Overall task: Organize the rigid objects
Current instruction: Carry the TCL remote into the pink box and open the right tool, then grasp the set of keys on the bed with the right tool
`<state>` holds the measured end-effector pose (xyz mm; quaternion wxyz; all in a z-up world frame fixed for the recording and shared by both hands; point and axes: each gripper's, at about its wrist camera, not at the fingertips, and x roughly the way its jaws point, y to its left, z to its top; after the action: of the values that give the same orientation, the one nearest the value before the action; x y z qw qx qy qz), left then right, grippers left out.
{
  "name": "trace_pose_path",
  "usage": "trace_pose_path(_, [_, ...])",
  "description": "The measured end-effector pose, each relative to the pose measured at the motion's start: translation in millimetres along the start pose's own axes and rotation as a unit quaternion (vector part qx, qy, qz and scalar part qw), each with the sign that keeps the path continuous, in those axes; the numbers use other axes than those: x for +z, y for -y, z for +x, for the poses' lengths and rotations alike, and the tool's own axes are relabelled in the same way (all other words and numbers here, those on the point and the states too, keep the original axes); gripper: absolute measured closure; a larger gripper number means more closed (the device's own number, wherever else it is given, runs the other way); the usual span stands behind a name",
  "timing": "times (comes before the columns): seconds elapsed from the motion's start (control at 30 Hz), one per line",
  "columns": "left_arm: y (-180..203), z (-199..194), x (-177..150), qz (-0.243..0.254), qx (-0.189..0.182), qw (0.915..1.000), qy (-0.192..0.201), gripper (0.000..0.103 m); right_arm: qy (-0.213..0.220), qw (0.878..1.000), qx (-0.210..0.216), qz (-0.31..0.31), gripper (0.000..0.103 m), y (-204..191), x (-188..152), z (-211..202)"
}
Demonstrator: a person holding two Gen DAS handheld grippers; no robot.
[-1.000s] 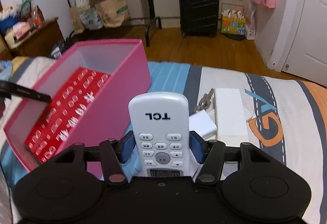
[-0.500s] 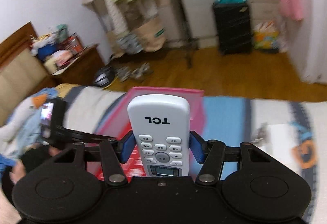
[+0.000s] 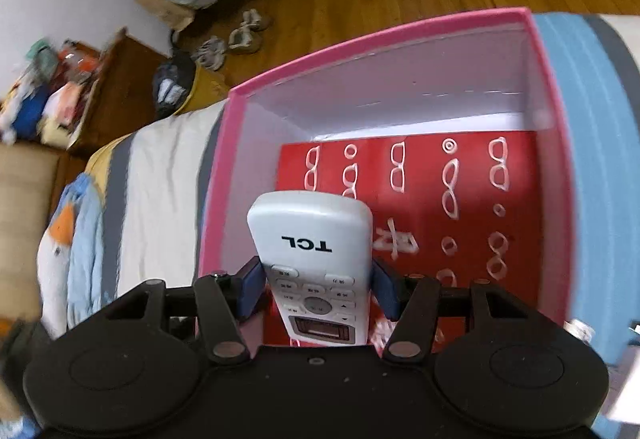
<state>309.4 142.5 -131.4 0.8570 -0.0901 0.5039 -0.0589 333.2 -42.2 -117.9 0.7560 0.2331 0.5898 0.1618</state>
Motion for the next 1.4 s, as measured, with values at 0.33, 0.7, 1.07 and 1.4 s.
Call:
trace_pose_path(0.33, [-4, 1, 2, -0.012, -0.006, 0.9999, -0.003, 0.097, 0.042, 0.995, 0.064, -0.068, 0.031, -1, -21, -60])
trace_pose_path(0.7, [2, 0, 5, -0.007, 0.007, 0.9999, -0.008, 0.098, 0.131, 0.963, -0.032, -0.234, 0.031, 62, -92, -196])
trace_pose_path(1.07, [-4, -3, 3, -0.022, 0.021, 0.9995, -0.01, 0.098, 0.085, 0.891, -0.176, -0.409, 0.031, 98, -131, -111])
trace_pose_path(1.4, [2, -3, 1, -0.021, 0.023, 0.9995, -0.006, 0.098, 0.054, 0.918, -0.159, -0.359, 0.054, 112, -105, -49])
